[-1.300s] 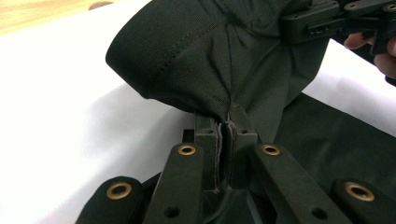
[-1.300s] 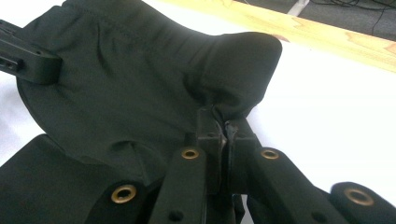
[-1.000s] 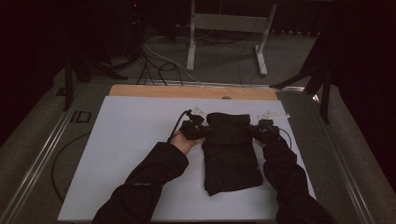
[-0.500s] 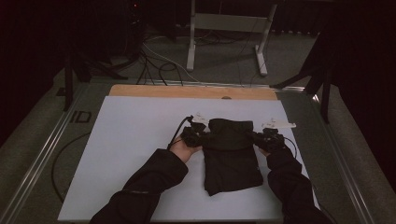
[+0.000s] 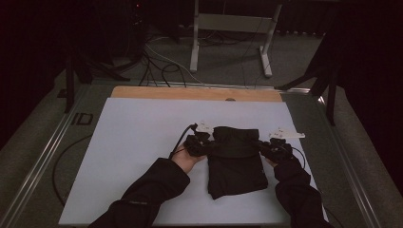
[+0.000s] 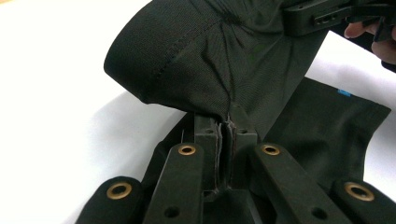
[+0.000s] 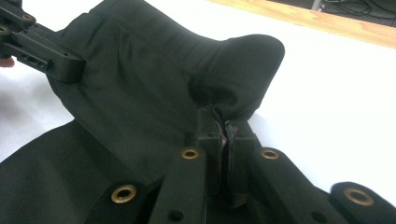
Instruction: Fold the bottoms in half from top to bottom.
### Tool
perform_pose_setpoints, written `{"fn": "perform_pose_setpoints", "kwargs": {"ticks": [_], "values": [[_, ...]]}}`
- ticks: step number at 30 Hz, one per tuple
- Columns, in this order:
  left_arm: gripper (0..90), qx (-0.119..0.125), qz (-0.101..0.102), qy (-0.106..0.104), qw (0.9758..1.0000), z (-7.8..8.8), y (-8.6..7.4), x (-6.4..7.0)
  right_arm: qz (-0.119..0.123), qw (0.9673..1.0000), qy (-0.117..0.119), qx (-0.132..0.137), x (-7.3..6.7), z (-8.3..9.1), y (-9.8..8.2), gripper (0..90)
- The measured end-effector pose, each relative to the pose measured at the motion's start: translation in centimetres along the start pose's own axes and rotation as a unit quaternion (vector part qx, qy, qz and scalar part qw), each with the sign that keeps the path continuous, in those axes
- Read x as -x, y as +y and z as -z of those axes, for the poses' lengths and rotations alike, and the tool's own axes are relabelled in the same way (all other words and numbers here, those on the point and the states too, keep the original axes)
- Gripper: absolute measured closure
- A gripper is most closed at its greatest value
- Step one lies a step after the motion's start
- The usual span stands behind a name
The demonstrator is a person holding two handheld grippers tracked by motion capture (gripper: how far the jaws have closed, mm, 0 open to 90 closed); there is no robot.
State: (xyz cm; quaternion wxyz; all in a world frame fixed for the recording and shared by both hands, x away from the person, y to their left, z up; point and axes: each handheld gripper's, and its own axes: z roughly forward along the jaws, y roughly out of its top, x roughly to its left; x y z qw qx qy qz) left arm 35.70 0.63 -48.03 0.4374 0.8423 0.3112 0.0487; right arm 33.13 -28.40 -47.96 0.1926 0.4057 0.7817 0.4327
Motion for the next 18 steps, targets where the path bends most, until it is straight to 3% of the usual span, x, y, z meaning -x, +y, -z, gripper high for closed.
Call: {"fn": "perform_pose_setpoints", "kwargs": {"ticks": [18], "values": [[87.4, -0.009, -0.006, -0.007, 0.9999, 0.5, -1.6, 1.3, -0.002, 0.9999, 0.015, 0.002, -1.5, 1.3, -1.4, 87.2]]}}
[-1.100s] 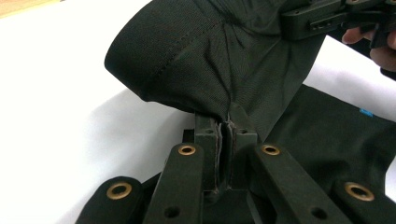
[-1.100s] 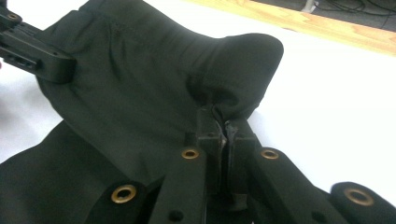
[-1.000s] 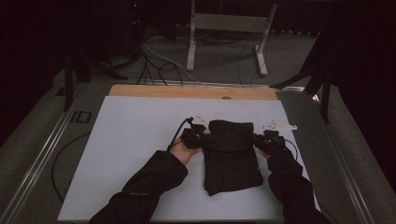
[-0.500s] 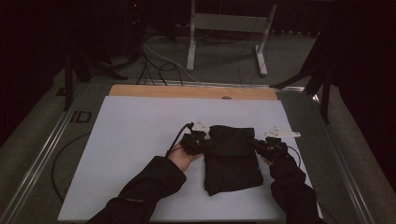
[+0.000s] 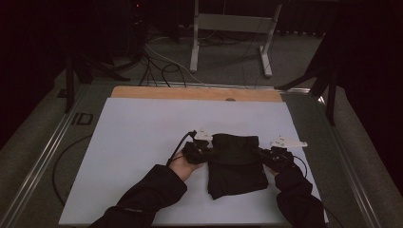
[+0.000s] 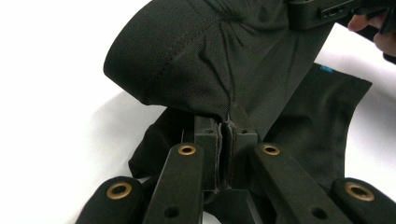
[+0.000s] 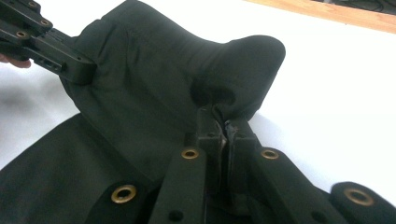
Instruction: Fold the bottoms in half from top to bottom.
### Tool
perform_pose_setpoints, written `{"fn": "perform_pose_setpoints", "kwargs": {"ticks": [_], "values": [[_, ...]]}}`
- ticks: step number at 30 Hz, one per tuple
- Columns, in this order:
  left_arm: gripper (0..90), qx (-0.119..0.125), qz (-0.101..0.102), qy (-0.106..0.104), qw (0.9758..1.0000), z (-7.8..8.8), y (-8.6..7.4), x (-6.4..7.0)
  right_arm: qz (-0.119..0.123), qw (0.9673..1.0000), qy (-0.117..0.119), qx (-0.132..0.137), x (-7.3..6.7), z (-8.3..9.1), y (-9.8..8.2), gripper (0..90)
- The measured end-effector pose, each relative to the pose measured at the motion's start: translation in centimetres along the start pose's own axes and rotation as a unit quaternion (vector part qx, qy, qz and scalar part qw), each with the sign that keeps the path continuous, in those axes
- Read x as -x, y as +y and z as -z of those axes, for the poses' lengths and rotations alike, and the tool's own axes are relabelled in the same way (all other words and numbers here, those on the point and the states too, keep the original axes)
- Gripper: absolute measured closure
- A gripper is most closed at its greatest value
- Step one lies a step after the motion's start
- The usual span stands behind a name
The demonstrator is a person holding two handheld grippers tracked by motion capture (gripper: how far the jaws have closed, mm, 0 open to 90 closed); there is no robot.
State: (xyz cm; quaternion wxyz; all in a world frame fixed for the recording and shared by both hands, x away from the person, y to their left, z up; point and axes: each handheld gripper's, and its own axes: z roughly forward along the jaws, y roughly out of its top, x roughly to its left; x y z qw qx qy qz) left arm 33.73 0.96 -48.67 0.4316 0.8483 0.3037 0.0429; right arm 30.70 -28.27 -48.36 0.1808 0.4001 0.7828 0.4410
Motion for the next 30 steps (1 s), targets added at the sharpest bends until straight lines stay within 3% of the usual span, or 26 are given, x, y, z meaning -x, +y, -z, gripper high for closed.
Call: {"fn": "perform_pose_setpoints", "kwargs": {"ticks": [7, 21, 30], "values": [[87.4, 0.002, -0.007, -0.001, 1.0, 0.1, -0.6, 0.6, -0.002, 1.0, -0.001, 0.003, -0.5, 0.5, -0.8, 87.1], [87.3, 0.0, 0.001, -0.01, 0.9999, -0.2, -1.9, 1.6, -0.007, 1.0, 0.004, -0.002, -1.3, 1.1, -2.3, 87.1], [87.2, -0.003, -0.003, -0.007, 1.0, -0.2, -2.8, 2.9, -0.007, 0.9999, 0.006, -0.011, -1.6, 1.6, -3.3, 87.1]]}}
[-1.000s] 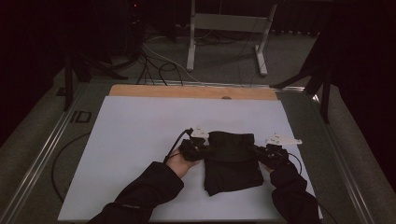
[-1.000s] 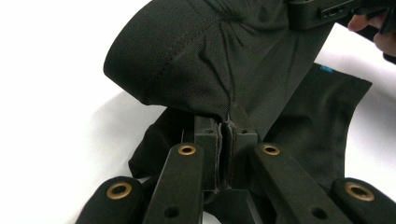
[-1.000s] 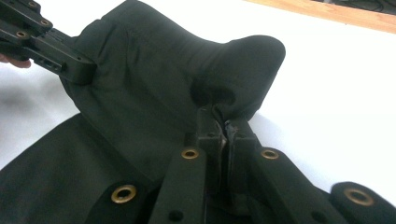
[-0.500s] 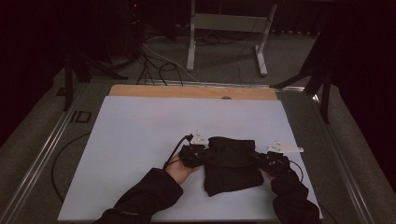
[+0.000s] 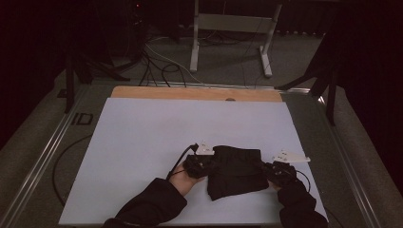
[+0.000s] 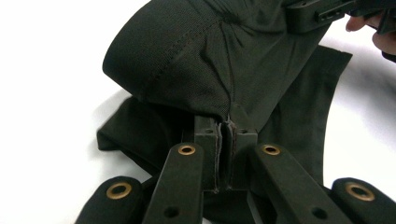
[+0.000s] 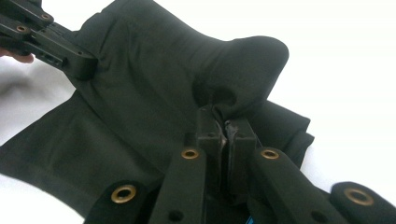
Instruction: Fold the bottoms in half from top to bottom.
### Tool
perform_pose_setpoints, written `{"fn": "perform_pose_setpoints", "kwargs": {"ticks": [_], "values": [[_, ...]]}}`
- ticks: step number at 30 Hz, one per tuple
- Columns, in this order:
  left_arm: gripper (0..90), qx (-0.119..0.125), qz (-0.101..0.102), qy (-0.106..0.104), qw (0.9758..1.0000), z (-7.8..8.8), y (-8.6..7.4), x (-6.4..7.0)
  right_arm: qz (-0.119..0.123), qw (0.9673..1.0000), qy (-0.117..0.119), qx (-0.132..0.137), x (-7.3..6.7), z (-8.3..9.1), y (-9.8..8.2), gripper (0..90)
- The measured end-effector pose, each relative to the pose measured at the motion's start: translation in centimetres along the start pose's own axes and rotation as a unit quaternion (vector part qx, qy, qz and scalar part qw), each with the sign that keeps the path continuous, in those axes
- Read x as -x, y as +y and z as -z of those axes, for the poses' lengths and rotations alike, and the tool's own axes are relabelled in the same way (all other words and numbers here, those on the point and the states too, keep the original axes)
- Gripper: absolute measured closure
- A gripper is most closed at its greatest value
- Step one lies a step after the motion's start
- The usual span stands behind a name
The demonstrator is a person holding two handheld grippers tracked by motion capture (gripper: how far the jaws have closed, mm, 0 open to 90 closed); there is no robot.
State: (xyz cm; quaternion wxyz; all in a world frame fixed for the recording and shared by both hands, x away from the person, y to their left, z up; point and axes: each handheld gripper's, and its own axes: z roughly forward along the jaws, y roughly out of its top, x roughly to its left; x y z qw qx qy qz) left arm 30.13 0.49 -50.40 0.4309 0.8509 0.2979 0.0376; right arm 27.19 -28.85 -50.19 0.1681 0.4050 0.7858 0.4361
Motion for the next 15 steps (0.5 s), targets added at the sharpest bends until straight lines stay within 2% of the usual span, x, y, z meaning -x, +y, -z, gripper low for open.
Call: {"fn": "perform_pose_setpoints", "kwargs": {"ticks": [10, 15], "values": [[86.9, -0.002, 0.013, -0.006, 0.9999, 0.3, -1.0, 1.2, -0.003, 0.9999, 0.01, -0.009, -0.4, 0.6, -1.2, 87.1], [86.7, -0.006, 0.011, -0.007, 0.9999, 0.4, -1.4, 1.7, -0.003, 0.9998, 0.013, -0.013, -0.5, 0.8, -1.4, 87.0]]}}
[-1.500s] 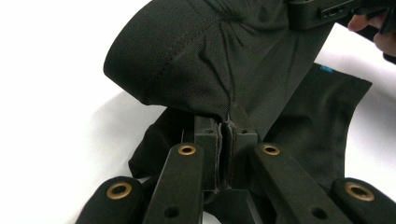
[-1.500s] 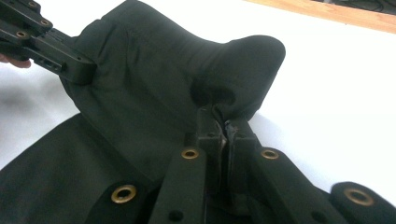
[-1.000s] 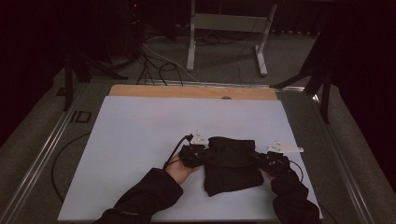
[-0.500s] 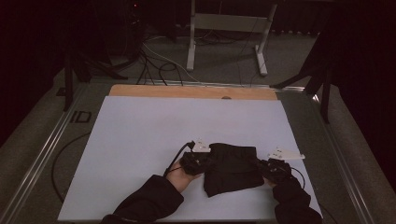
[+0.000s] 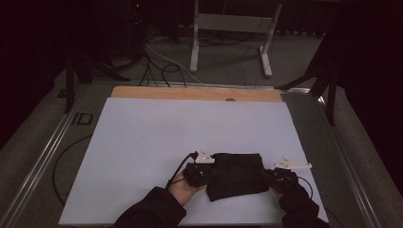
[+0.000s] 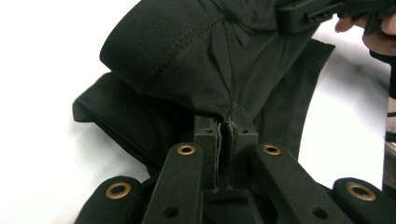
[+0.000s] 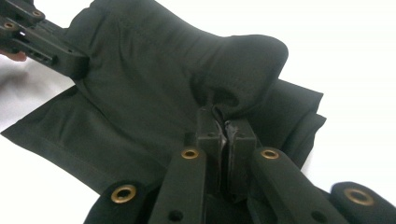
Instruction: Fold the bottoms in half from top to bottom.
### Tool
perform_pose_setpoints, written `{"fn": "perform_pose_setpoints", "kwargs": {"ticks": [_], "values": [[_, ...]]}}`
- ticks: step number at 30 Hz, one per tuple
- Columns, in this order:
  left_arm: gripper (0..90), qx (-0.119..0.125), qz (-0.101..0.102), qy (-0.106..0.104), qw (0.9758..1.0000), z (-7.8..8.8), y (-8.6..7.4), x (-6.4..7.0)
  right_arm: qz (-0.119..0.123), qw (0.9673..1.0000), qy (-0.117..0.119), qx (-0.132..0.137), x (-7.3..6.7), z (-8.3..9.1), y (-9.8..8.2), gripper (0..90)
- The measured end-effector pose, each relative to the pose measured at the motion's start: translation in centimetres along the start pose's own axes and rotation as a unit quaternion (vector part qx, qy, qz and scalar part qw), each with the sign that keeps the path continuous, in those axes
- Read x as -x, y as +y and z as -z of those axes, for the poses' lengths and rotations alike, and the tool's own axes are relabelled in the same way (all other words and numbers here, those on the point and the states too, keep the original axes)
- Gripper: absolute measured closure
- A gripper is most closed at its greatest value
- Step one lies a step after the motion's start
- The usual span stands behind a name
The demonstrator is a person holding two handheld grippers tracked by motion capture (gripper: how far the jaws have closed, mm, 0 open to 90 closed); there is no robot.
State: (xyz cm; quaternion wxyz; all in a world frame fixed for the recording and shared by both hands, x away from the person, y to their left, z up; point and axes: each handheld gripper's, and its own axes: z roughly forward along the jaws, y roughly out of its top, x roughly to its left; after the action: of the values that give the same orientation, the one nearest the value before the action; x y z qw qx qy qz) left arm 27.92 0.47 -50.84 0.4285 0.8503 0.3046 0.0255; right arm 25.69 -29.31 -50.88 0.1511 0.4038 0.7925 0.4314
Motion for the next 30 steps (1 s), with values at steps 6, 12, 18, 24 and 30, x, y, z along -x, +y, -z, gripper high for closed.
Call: {"fn": "perform_pose_setpoints", "kwargs": {"ticks": [6, 12, 18, 24, 30], "values": [[86.4, -0.006, -0.003, -0.001, 1.0, 0.3, -0.5, 0.5, 0.002, 0.9999, 0.005, -0.011, -0.6, 0.3, -0.5, 87.0], [86.4, -0.015, -0.007, -0.002, 0.9999, 0.7, -0.8, 0.4, 0.003, 0.9997, 0.017, -0.016, -1.3, 0.6, -1.1, 87.0], [86.1, -0.032, -0.007, -0.009, 0.9994, 0.6, -1.1, 0.1, 0.01, 0.9993, 0.015, -0.031, -1.9, 0.3, -1.8, 86.9], [85.3, -0.032, -0.004, -0.015, 0.9994, 0.5, -1.6, 0.3, 0.003, 0.9992, 0.015, -0.037, -1.8, 0.1, -2.3, 86.8], [81.4, -0.041, -0.013, -0.024, 0.9988, 0.5, -1.6, 0.3, 0.001, 0.999, 0.013, -0.043, -1.7, -0.3, -2.3, 85.7]]}}
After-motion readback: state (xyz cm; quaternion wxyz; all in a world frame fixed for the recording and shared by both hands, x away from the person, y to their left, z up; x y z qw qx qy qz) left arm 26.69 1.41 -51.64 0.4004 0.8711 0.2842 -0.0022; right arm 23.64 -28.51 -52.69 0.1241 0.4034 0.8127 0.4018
